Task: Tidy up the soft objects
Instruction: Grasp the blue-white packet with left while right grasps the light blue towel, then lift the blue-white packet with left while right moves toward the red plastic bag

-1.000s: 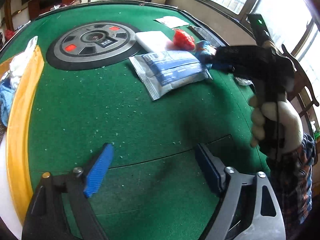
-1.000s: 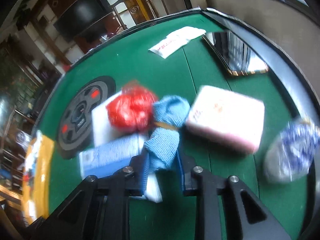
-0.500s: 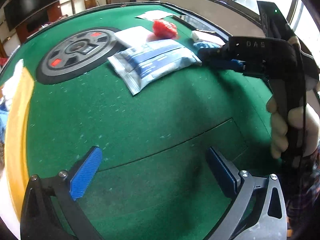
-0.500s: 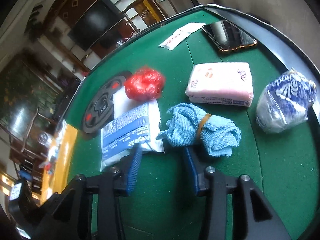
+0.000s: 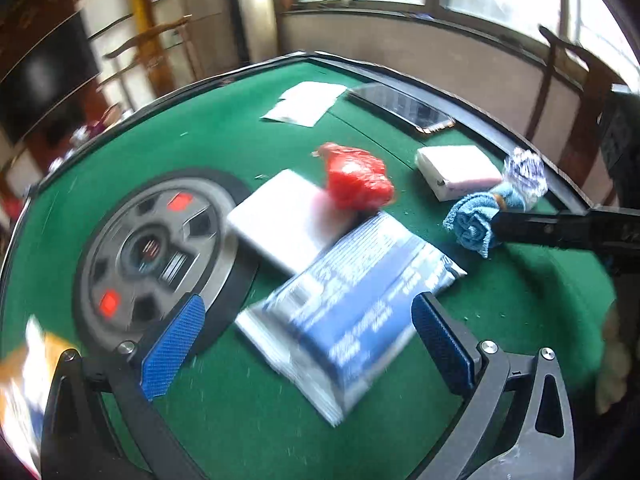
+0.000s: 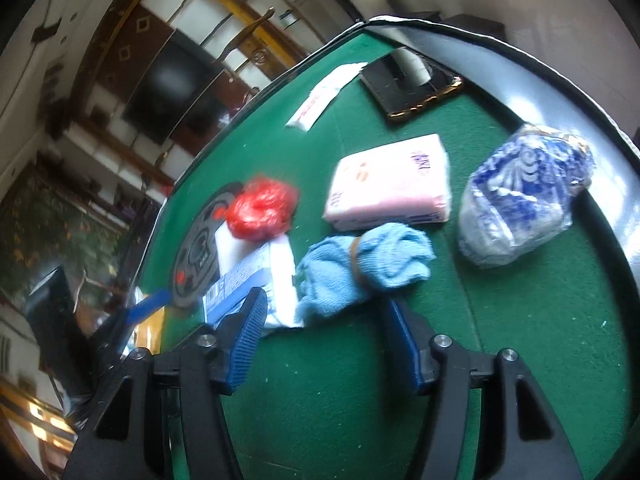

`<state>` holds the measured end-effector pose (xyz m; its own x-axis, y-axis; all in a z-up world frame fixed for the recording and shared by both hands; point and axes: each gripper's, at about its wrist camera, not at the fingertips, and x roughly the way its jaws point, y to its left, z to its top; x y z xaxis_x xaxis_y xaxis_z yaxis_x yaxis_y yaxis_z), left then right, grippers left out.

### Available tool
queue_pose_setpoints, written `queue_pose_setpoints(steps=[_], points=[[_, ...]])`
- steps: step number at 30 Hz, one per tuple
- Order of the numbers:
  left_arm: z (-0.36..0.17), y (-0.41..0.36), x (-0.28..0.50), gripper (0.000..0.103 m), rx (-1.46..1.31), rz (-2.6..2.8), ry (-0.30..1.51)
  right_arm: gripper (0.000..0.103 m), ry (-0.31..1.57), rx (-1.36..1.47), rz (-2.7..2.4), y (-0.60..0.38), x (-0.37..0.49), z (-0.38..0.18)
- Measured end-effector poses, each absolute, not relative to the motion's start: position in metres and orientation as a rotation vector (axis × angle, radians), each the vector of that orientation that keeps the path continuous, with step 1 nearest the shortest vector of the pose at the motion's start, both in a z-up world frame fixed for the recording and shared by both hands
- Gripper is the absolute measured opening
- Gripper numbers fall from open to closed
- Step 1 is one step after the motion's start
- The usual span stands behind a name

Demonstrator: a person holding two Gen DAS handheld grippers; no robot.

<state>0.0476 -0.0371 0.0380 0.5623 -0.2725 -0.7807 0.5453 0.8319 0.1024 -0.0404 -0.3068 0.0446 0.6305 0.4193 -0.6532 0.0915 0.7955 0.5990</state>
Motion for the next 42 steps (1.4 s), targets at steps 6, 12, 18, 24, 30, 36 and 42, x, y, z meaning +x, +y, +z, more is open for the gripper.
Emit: queue_pose_setpoints(steps=[6, 12, 18, 24, 30, 36, 42], points=[[0.03, -0.065, 0.062, 0.103, 0.415, -0.579, 0.865, 0.055, 0.862, 0.633, 0.171, -0.308, -0.04, 0.048], [0.024, -0.071, 0.054, 0.098, 0.331, -0.521, 0.941, 0.055, 0.876, 0.616, 0.17, -0.304, -0.037, 0.047], [0.028, -0.066, 0.013, 0.062, 0.307, -0.59, 0.957, 0.055, 0.874, 0.6, 0.152, -0.304, -0.039, 0.045], [0.032, -0.039, -0.028, 0.061, 0.324, -0.645, 1.013, 0.057, 0.875, 0.566, 0.147, -0.3, -0.038, 0.045], [0.048, -0.022, -0.04, 0.077, 0.245, -0.608, 0.959, 0.06, 0.877, 0.586, 0.162, -0.301, -0.038, 0.044], [0.031, -0.064, -0.039, 0.085, 0.352, -0.548, 0.946, 0.06, 0.875, 0.593, 0.164, -0.302, -0.038, 0.043], [0.018, -0.071, -0.03, 0.066, 0.329, -0.501, 0.923, 0.06, 0.807, 0.613, 0.111, -0.313, -0.049, 0.054]])
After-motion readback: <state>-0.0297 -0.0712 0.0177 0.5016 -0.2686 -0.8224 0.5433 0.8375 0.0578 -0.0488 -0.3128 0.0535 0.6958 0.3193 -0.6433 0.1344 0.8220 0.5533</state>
